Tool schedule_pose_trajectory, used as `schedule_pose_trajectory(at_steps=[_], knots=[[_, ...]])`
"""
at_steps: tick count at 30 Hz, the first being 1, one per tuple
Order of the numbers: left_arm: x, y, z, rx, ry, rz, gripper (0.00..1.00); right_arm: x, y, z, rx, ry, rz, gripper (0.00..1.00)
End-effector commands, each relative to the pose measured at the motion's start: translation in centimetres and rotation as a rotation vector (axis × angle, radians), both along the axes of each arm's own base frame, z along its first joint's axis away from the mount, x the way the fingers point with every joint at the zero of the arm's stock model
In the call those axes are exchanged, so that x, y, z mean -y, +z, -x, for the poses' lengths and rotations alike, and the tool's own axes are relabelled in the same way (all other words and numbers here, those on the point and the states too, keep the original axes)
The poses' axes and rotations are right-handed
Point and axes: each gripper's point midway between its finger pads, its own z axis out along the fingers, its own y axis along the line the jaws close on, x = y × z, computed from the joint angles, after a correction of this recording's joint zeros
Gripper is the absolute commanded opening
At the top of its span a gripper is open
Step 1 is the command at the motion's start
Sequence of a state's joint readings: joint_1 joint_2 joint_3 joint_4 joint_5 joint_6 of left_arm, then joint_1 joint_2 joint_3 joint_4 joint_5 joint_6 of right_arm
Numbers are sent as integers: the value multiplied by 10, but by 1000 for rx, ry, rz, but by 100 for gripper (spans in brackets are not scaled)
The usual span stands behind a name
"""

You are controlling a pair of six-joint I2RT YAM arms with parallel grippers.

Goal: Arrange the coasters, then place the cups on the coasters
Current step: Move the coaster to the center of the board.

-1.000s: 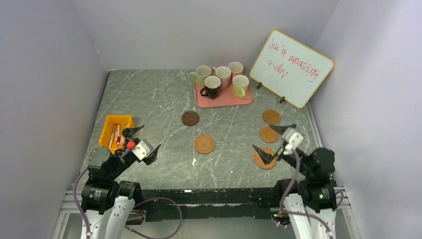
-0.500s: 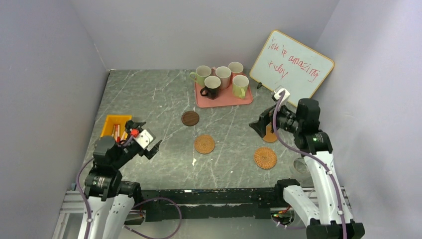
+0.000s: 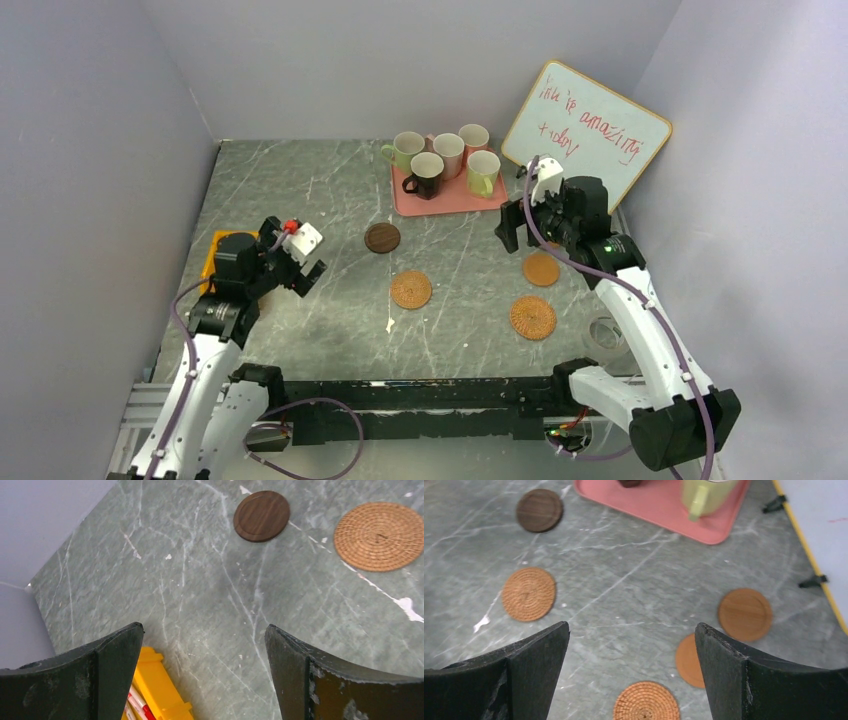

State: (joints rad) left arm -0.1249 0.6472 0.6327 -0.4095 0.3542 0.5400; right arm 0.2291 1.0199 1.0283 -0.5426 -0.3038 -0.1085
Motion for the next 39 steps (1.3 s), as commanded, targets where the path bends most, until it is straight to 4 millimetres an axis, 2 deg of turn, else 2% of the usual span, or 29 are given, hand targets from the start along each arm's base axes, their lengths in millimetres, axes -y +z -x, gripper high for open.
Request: schedule_pose_trajectory(at_steps=[1,4,7,11,15,18,22,30,34,39], knots=[[-11,30,-26,91,81,-24,96,27,17,-20,92,-175,60,100],[-5,18,-36,36,78,-47,96,19,27,-13,100,-110,50,100],[4,4,-47,-9,76,-79,96,13,48,-7,157,-41,52,100],[25,-14,-57,-18,57,-147,96,10,67,-4,249,10,63,100],[53,-32,-61,-11,-33,-204,96,0,57,-7,162,62,58,100],[70,-38,-64,-14,-102,-203,96,-4,47,-14,121,70,59,100],[86,-27,-68,22,-170,-162,96,-12,36,-22,84,91,67,100],[108,1,-71,77,-238,-60,96,-28,29,-34,69,120,51,100],[112,9,-76,114,-239,-41,96,-31,25,-39,79,132,58,100],[118,8,-80,150,-276,-48,96,-34,22,-43,127,129,57,100]])
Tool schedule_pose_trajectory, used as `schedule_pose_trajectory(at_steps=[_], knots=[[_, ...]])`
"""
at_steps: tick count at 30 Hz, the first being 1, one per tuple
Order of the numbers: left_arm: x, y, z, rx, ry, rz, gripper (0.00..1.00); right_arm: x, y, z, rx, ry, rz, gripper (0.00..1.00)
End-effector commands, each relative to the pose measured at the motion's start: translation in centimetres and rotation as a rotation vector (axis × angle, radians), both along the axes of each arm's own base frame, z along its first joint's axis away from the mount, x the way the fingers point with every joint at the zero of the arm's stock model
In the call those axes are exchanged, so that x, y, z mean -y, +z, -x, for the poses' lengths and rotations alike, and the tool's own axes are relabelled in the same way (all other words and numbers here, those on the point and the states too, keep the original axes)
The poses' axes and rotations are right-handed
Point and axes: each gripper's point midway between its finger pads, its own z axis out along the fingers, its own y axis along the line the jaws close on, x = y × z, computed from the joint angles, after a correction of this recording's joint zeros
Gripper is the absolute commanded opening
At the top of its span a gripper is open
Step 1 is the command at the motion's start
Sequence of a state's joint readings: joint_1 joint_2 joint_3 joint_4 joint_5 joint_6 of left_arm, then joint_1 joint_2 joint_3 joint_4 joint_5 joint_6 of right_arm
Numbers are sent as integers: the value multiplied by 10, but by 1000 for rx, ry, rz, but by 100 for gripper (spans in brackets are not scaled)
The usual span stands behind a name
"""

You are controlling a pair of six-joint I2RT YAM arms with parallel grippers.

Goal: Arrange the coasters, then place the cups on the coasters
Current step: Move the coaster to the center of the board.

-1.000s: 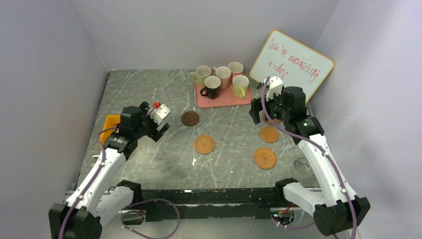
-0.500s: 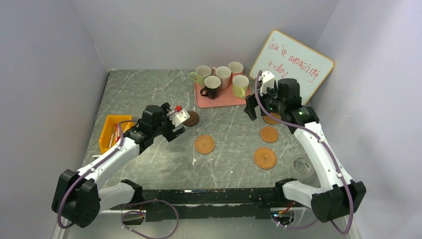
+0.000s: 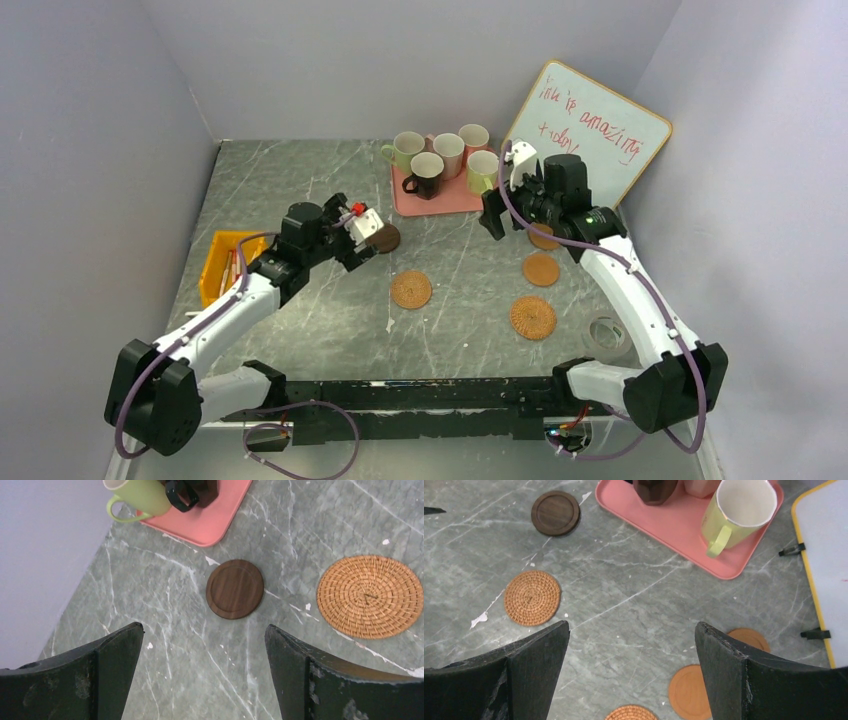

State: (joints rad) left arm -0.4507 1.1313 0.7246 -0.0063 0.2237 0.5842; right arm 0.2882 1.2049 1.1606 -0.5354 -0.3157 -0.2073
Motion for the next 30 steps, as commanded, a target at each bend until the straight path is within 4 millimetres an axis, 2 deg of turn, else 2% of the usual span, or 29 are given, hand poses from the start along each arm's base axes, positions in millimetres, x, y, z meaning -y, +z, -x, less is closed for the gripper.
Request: schedule_pose_trajectory(at_steps=[1,9,18,25,28,30], knots=[[17,23,-11,99,-71,44,96,-9,20,-12,128,15,-24,100],[31,-4,-5,22,-162,21,96,-13,0,-12,133,11,-17,100],[39,-19,12,39,-313,-42,96,-22,-32,-11,84,40,11,100],[61,-41,2,-81,-419,-49,96,-22,-49,-14,57,46,39,100],[62,-49,-15,-155,-318,-17,96,-21,-51,-14,65,42,43,100],[61,-56,-19,-199,-283,-14,96,-21,-54,-14,59,42,48,100]])
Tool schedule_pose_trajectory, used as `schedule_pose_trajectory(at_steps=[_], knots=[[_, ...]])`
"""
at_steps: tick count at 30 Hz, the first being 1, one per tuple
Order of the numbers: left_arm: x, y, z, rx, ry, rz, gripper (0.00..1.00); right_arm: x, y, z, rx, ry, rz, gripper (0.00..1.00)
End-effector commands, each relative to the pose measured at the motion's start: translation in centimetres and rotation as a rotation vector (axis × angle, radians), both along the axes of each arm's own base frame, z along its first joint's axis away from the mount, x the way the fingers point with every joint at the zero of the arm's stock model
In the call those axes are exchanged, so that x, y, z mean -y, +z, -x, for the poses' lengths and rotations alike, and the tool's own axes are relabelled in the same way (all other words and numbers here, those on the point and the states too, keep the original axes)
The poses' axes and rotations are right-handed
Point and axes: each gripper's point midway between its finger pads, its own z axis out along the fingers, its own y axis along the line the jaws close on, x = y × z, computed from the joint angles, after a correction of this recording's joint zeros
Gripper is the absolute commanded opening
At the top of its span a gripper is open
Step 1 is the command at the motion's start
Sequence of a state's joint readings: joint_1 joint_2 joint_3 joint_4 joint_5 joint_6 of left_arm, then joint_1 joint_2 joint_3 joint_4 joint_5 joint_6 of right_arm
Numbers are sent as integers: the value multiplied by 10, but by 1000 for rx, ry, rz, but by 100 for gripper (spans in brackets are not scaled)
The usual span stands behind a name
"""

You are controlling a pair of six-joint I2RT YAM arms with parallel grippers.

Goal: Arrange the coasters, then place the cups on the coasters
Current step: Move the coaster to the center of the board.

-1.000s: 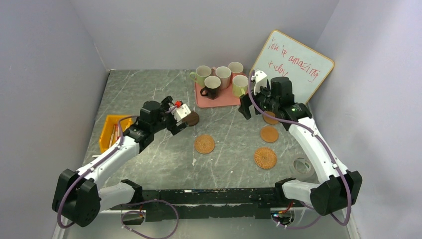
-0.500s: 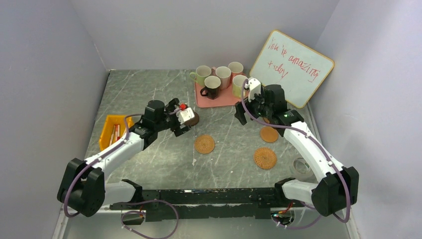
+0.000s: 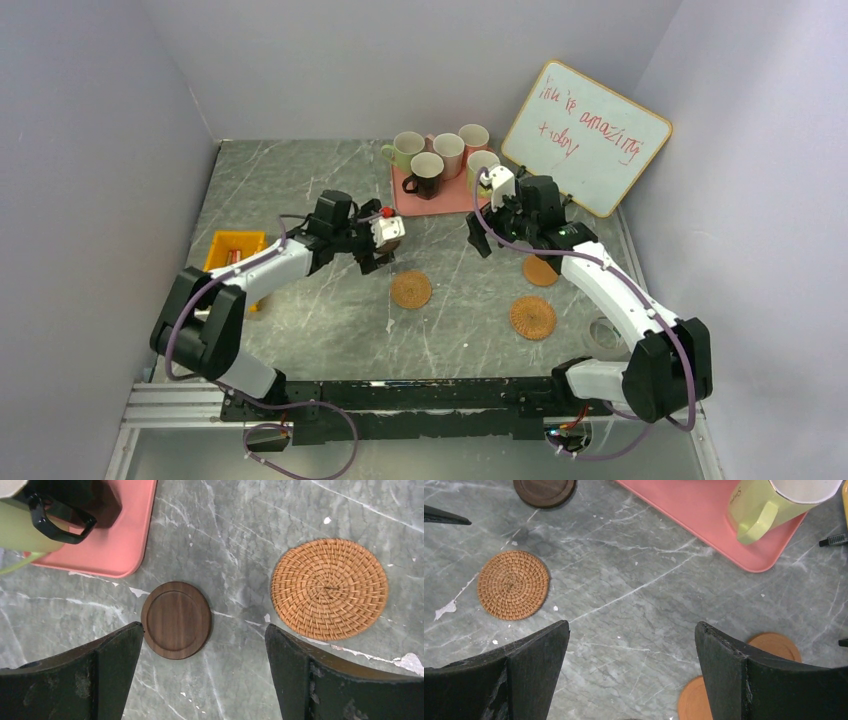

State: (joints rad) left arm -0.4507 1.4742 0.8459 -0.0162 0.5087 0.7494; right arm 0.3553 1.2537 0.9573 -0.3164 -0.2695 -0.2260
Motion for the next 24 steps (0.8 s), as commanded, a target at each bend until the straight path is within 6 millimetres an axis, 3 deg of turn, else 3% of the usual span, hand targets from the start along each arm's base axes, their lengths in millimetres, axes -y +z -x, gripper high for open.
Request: schedule_pose_trajectory(at_steps=[1,8,12,17,20,24], knots=[[8,10,-9,-62,51,45,96,-3,10,-10,69,5,3,100],[3,4,3,-19,-15,9,96,-1,12,-9,85,3,9,100],[-10,13,-23,74,140,17,96,1,7,-11,76,-2,21,100],[-11,2,-21,65,123,-2,96,6,7,-16,85,-39,34,100],[-24,4,-35,95,199,2,96,10,7,-19,93,-67,43,100],[-32,2,-38,47,193,44,96,16,5,-25,98,-110,61,100]])
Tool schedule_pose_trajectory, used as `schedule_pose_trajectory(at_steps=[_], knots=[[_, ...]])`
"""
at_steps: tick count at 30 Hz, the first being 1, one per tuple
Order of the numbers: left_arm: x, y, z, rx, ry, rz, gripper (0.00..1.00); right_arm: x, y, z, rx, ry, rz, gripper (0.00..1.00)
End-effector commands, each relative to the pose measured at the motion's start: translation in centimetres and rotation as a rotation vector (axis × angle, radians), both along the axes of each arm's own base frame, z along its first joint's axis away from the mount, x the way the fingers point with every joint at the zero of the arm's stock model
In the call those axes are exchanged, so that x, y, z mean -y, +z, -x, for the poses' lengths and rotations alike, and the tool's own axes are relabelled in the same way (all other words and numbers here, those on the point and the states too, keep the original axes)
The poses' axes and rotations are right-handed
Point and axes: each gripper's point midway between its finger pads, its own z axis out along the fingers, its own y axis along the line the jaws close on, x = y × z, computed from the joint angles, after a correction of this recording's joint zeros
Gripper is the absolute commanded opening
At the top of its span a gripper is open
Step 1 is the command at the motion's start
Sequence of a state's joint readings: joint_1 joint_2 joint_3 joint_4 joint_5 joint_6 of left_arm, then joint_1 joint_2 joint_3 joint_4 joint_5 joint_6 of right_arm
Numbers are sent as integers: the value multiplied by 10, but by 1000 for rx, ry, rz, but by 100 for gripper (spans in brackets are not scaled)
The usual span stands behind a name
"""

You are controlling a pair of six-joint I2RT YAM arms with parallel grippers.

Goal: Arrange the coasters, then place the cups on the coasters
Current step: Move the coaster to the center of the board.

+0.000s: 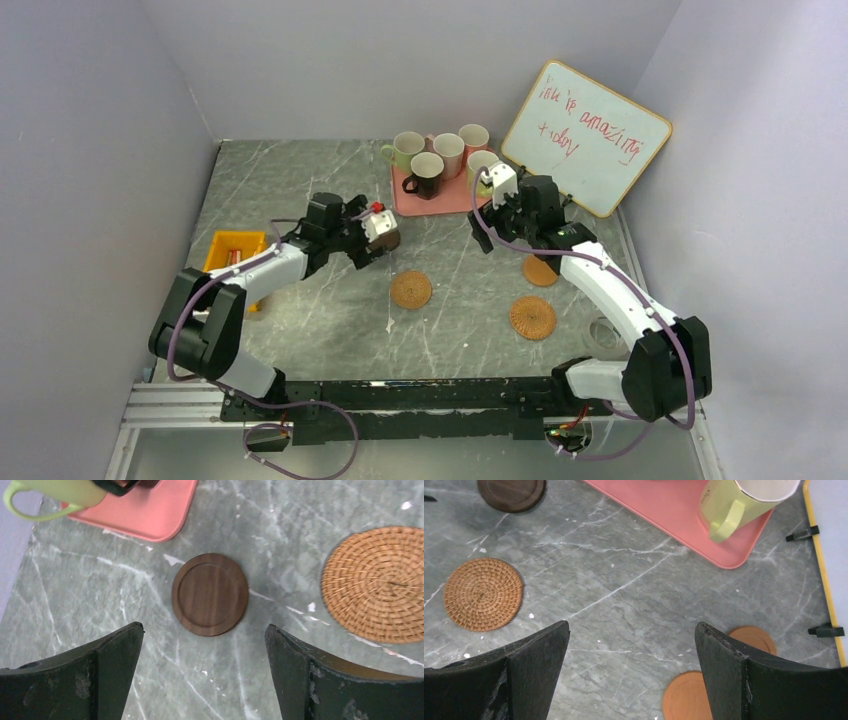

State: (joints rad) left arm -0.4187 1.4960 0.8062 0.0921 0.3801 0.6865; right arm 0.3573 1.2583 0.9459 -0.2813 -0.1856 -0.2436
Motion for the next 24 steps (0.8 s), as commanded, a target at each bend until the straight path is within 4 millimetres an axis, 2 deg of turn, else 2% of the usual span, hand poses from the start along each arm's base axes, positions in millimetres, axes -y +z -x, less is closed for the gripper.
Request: schedule_pose_trajectory(at_steps=[1,6,10,14,19,24], knots=[[-6,9,-12,3,14,66,96,7,7,-15,59,-64,16,100],[-4,-8,-16,-58,43,74,96,14,8,-20,71,-106,33,100],[-14,-14,-30,-45,152,77,96,21,10,-24,83,-143,41,100],[-24,-5,-46,18,273,120,96,23,9,-25,86,-153,46,100],[-33,16,-59,125,380,210,96,23,6,-25,78,-148,55,100],[-23,3,-58,78,349,195,96,23,6,-25,80,-147,54,100]])
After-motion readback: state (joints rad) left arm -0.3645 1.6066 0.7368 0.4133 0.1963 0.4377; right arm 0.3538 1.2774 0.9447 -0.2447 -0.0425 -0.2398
